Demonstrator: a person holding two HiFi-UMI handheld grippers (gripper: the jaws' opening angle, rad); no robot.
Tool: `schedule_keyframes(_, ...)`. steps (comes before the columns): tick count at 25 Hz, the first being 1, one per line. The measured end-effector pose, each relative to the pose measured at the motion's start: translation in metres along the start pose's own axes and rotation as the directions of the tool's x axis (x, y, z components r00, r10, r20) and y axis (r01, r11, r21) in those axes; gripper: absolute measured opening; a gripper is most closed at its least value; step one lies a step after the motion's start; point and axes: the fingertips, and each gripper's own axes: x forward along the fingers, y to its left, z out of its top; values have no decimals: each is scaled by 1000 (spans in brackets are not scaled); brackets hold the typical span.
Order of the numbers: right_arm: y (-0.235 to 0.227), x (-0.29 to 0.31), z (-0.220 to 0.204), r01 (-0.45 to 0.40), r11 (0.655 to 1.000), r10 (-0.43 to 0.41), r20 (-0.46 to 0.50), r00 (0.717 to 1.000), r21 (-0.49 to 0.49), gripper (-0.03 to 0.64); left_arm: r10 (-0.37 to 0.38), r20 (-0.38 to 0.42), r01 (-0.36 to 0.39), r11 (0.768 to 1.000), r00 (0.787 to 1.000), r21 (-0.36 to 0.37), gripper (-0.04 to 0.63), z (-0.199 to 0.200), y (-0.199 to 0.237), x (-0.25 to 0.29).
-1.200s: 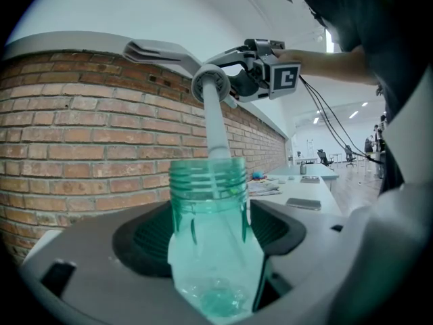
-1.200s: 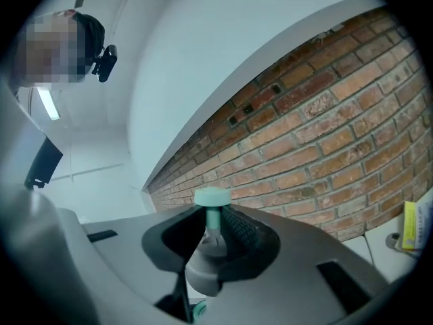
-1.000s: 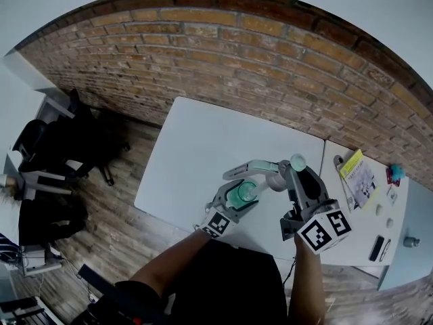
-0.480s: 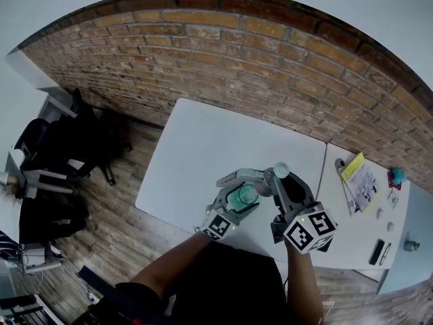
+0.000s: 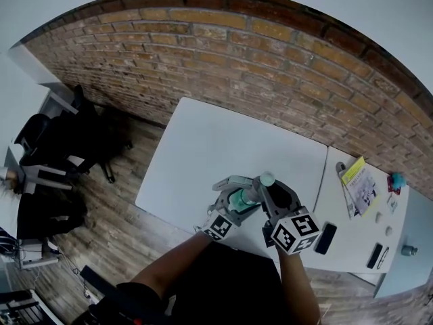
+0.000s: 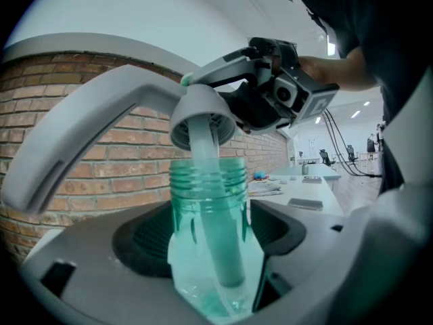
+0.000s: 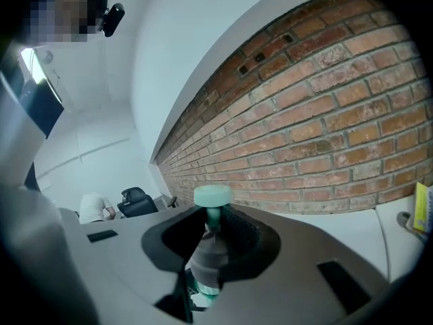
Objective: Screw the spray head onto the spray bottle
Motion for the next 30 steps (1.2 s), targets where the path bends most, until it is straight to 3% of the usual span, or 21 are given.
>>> schedule_keyframes(15,13,7,-30,-10,1000,9,-44,999,-27,74,-4,-17,4,1000,1000,-15,333,-11,-2,-2)
schedule_keyframes(20,5,6,-36,9,1000,-8,-30,1000,20,74,-2,-3,2,1000,1000,-10,334,-9,-1,-1)
schedule_keyframes(30,13,3,-38,9,997,-9,-1,1000,-71,72,-5,3,5,1000,1000,-11,334,-7,-1,-1)
